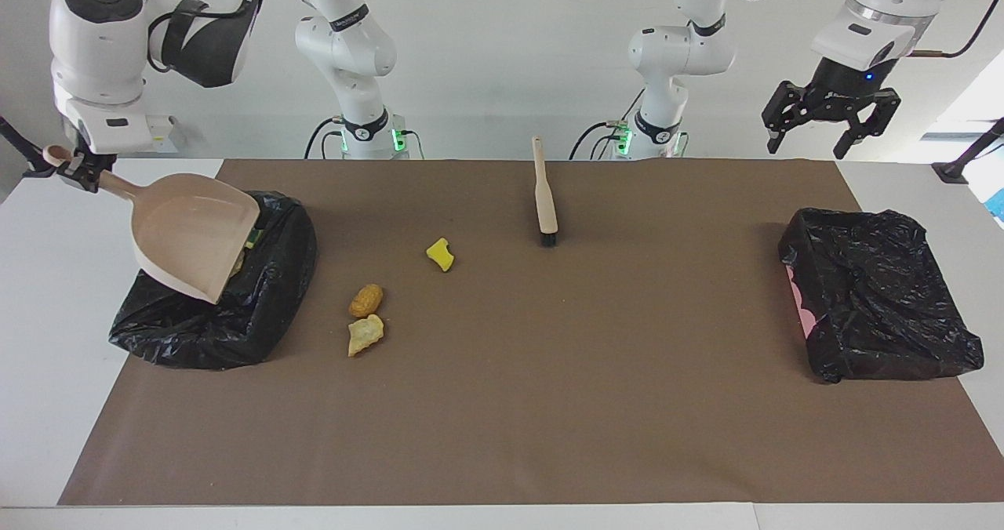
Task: Sweep and dump trash in bin
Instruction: 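Tip the dustpan over the black bag with the right gripper, then return the dustpan to the mat center with the right gripper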
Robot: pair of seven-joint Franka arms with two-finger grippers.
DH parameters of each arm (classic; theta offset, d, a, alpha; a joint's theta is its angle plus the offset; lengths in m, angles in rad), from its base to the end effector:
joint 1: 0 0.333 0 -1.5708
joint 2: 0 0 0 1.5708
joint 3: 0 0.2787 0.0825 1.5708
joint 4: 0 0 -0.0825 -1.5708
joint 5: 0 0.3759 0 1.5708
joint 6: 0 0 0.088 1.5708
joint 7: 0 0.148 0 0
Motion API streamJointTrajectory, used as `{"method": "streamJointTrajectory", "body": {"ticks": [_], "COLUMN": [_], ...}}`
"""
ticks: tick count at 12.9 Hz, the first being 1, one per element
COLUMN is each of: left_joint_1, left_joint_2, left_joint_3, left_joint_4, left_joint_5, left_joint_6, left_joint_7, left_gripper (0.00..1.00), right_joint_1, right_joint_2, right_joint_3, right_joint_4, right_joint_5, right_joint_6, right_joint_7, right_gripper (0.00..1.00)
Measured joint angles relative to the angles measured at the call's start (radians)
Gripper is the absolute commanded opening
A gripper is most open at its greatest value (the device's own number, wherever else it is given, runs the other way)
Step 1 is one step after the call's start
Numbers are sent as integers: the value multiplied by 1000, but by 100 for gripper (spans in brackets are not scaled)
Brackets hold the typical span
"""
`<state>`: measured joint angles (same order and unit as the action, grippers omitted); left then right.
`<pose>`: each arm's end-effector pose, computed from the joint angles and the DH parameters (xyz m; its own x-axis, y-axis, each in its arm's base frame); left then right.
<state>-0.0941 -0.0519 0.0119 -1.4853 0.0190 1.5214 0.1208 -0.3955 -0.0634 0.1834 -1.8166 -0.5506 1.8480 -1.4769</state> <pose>0.5281 -0.0404 0.6091 0.9760 -0.2003 0.0851 -0.1986 -0.9797 -0.0287 0.5292 -0.1754 0.5076 0.1782 0.8372 -0.5170 0.9840 -0.1470 0.1011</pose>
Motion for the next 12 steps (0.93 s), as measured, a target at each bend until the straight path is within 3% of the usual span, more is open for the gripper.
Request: {"method": "streamJointTrajectory", "body": {"ticks": [5,12], "left_joint_1": [6,6], "left_joint_2": [0,0], "left_joint_3": [0,-1], "left_joint_4": [0,0], "left_joint_5": [0,0], "left_joint_6": [-3,-3], "left_joint_7": [0,0], "left_gripper": [100,100], "right_joint_1": [28,275], "right_joint_2": [11,121], "right_joint_3": [82,92], "right_joint_4": [-17,-33], "right_joint_5": [122,347], "right_joint_6": [-64,-103], "right_joint_7": [280,977], "right_gripper": [0,0]}}
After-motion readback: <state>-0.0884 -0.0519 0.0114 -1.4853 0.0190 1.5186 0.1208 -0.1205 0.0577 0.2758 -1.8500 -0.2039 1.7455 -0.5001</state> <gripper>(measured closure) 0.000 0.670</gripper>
